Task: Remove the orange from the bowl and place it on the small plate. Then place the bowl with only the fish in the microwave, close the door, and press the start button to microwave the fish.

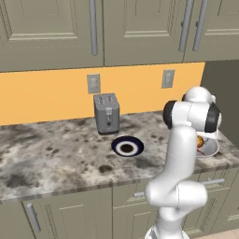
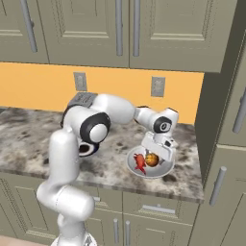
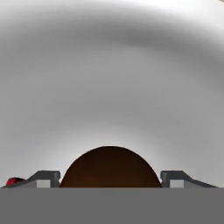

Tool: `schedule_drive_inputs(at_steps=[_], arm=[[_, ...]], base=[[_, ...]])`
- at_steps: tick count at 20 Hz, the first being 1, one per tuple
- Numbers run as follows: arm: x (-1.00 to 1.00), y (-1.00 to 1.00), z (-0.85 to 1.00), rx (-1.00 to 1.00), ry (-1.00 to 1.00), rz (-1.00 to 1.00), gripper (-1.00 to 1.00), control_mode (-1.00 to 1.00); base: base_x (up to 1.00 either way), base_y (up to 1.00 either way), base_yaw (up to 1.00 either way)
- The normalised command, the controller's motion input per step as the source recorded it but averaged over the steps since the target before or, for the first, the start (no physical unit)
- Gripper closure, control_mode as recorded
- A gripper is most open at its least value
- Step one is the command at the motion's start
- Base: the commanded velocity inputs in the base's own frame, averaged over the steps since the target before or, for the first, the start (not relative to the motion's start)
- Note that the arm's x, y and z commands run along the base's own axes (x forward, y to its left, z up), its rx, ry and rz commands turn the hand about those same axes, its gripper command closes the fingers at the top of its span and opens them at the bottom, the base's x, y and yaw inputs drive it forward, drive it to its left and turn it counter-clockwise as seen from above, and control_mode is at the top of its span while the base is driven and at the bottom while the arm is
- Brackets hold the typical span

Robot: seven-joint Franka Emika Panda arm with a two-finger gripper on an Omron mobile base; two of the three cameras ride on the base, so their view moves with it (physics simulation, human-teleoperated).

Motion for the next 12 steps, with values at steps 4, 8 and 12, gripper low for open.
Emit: schedule_drive_inputs(at_steps=[4,8,12], arm=[[-0.37,0.01,0.56,-0.07,-0.15,-0.03,1.00,-1.00],[-0.28,0.21,1.00,-0.14,-0.31,-0.02,1.00,-1.00],[-0.03,0.81,1.00,-0.17,-0.27,-0.03,1.00,-1.00]], base=[[0.00,0.00,0.00],[0.00,0.00,0.00],[0.00,0.00,0.00]])
